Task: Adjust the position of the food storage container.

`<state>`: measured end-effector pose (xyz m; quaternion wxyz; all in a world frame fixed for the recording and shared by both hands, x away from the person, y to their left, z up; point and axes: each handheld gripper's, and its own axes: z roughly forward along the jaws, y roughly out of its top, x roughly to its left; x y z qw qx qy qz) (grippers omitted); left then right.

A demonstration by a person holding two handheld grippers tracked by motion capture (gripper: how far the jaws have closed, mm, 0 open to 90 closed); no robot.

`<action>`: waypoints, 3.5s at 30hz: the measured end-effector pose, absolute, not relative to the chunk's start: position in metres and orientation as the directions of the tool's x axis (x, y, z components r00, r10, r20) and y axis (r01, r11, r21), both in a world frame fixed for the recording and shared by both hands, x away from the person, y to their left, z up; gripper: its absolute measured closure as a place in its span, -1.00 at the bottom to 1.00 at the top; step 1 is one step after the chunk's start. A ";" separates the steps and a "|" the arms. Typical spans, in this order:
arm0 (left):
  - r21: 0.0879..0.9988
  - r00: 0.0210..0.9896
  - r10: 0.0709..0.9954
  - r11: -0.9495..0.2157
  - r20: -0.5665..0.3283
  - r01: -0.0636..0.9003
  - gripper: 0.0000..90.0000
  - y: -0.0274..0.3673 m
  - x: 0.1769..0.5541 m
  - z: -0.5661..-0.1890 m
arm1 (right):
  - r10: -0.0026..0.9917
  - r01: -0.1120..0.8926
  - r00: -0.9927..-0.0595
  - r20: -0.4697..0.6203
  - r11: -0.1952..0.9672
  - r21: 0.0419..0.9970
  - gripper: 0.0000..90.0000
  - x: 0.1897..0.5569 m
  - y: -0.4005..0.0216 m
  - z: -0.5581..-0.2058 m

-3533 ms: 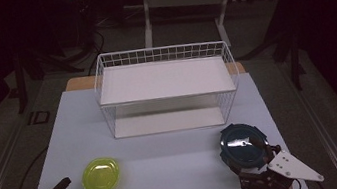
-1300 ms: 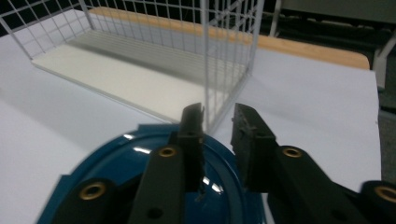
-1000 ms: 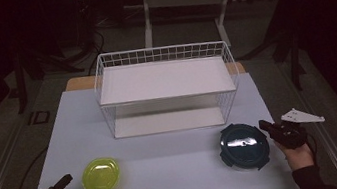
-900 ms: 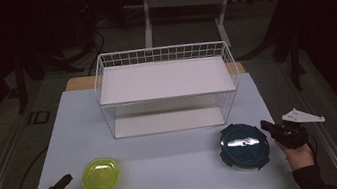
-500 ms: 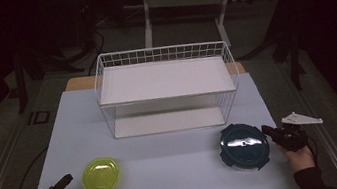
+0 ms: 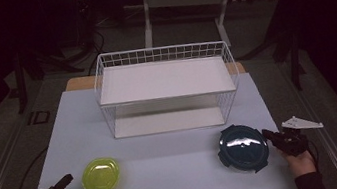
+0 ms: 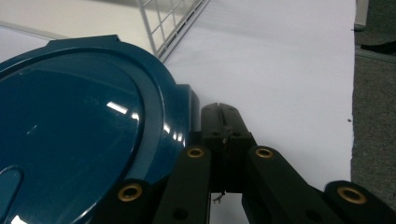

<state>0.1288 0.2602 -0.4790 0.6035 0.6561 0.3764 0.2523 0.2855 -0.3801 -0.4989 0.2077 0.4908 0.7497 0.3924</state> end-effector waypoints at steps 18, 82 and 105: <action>0.981 0.592 0.797 0.004 -0.119 0.192 -1.00 0.259 0.129 -0.479 | 0.847 0.567 -0.522 0.102 0.255 0.783 1.00 0.251 -0.355 -0.500; 0.980 0.614 0.782 -0.016 -0.111 0.198 -1.00 0.255 0.131 -0.480 | 0.677 0.548 -0.713 0.184 0.374 0.748 1.00 0.254 -0.259 -0.499; 0.973 0.730 0.677 -0.089 -0.098 0.214 -1.00 0.215 0.138 -0.462 | 0.665 0.423 -0.740 0.103 0.340 0.840 0.07 0.231 -0.259 -0.464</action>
